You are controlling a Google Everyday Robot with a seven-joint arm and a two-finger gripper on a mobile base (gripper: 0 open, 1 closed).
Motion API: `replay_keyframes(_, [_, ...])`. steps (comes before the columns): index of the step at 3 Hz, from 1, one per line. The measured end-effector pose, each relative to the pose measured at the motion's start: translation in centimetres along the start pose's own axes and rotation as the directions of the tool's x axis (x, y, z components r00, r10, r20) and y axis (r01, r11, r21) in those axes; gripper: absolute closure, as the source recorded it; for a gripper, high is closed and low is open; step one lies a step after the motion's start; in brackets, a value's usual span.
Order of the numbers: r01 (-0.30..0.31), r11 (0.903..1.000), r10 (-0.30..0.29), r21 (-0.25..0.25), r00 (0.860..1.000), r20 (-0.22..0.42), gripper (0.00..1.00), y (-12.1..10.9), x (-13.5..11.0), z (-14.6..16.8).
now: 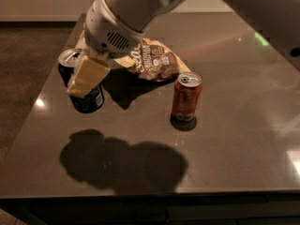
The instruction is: Pick pepsi can
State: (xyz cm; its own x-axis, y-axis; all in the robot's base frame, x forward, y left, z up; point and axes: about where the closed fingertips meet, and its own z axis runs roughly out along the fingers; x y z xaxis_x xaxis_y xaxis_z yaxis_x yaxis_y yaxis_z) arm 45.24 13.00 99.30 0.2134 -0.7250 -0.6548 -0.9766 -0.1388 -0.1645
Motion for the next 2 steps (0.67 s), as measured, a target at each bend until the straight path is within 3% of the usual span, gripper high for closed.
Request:
replay_keyframes(1, [0.060, 0.9978, -0.059, -0.026, 0.998, 0.033, 1.00, 0.82, -2.94, -2.37])
replay_keyframes(2, [0.060, 0.9978, -0.059, -0.026, 0.998, 0.033, 1.00, 0.82, -2.95, -2.38])
